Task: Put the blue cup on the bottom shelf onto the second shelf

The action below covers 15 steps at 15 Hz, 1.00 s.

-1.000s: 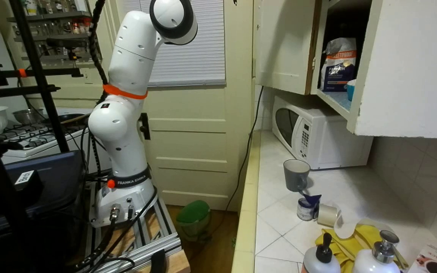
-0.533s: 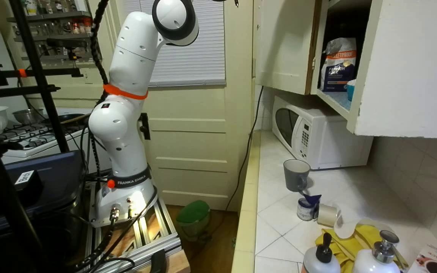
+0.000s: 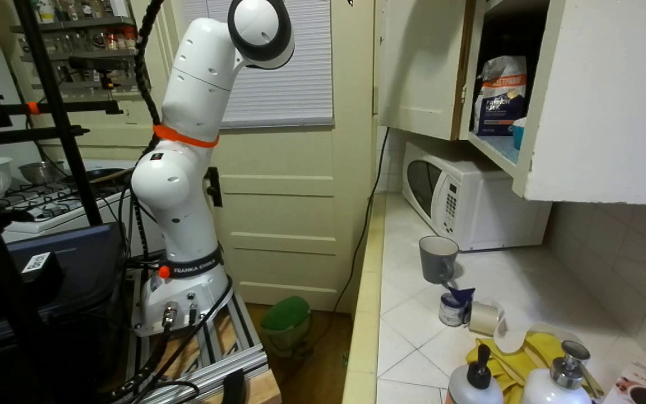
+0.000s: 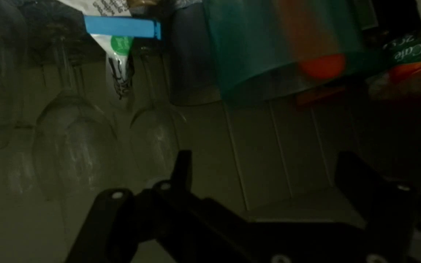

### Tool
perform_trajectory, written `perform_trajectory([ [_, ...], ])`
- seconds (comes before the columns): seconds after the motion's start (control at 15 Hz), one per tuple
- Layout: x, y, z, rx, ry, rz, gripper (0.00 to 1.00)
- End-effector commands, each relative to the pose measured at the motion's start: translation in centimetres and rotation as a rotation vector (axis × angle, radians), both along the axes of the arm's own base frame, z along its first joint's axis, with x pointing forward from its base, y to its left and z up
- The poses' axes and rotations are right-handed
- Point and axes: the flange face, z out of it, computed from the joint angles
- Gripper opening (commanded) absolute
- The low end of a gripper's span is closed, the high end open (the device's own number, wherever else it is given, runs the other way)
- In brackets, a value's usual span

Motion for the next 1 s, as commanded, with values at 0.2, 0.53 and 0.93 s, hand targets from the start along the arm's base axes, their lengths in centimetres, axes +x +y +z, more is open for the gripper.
perform_trajectory([
  [0.2,-3.0,1.6,2.7,-0.05,0.007,-0.047,1.0],
  [0.53,-6.9,2.9,3.8,0.052,0.123,-0.02,1.0],
  [0.93,-11.9,3.7,5.5,0.117,0.19,-0.052,1.0],
])
